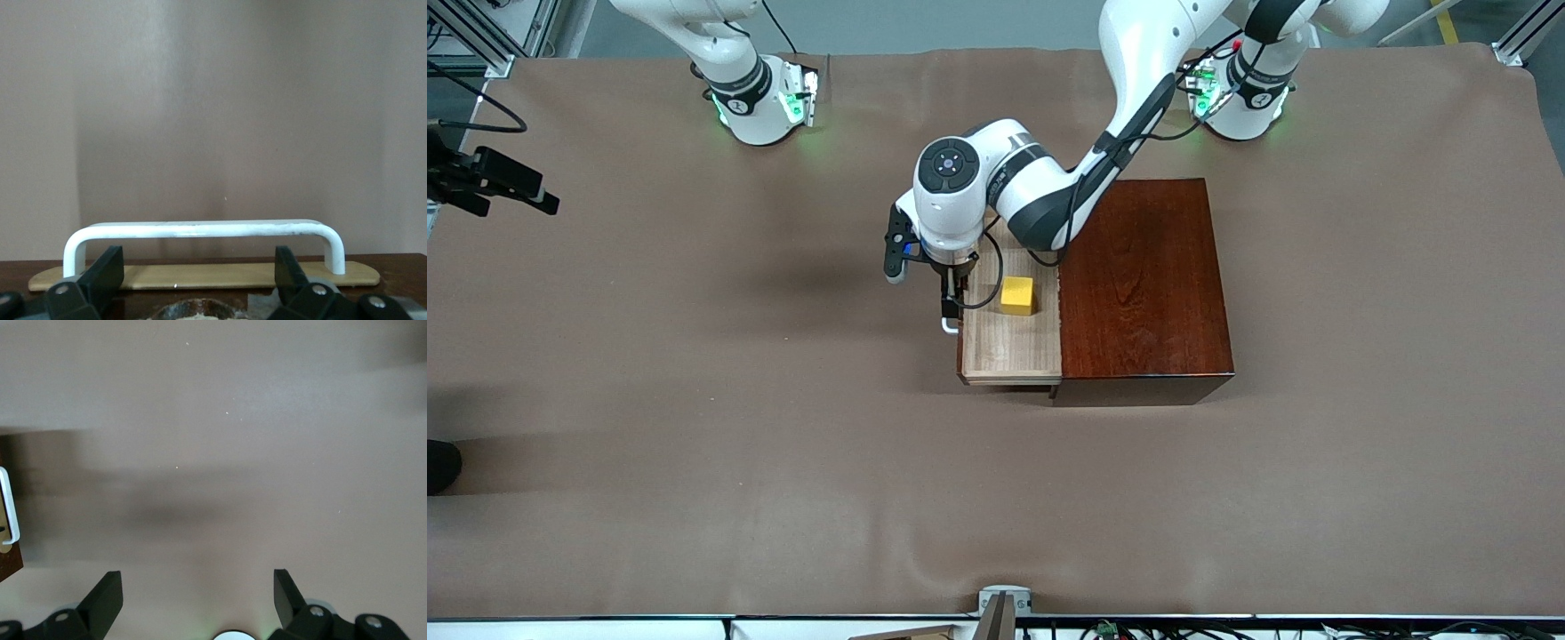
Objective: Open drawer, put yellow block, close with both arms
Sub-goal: 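Push the drawer shut by its handle with the left gripper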
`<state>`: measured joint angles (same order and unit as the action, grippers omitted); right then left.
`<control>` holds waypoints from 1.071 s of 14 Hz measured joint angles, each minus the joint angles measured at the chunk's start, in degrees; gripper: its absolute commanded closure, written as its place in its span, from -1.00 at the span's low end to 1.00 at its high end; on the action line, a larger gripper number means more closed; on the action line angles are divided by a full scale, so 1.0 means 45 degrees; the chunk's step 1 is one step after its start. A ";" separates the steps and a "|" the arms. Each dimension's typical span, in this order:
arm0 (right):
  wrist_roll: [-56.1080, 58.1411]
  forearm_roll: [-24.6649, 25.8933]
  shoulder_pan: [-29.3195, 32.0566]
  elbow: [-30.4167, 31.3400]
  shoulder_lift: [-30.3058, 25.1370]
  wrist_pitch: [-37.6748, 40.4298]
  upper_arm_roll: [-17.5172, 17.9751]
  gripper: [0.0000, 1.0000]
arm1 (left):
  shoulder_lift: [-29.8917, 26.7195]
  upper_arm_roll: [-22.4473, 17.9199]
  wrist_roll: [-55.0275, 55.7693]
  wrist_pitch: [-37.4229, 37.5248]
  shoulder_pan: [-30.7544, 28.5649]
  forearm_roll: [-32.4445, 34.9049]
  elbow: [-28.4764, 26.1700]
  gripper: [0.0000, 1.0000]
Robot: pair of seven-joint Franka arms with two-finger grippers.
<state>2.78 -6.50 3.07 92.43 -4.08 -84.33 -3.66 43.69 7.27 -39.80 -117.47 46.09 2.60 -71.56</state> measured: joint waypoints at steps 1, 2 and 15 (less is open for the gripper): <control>-0.0098 0.0000 0.0023 -0.0041 -0.0001 -0.0021 0.0000 -1.00 | 0.0000 -0.0146 0.0035 0.0285 0.0016 0.0101 0.0054 -1.00; -0.0264 0.0000 0.0026 -0.0091 -0.0002 -0.0025 0.0003 -1.00 | -0.0008 -0.0273 0.0047 0.0649 0.0015 0.0277 0.0143 -1.00; -0.1746 0.1132 -0.0207 -0.0568 -0.0003 0.0202 0.0170 -1.00 | -0.0237 -0.0693 0.0071 0.4970 -0.0134 0.2939 0.0242 -1.00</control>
<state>-5.07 -1.40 2.14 89.87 -4.10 -83.42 -2.89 42.62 4.15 -39.48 -95.11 45.49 15.83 -70.47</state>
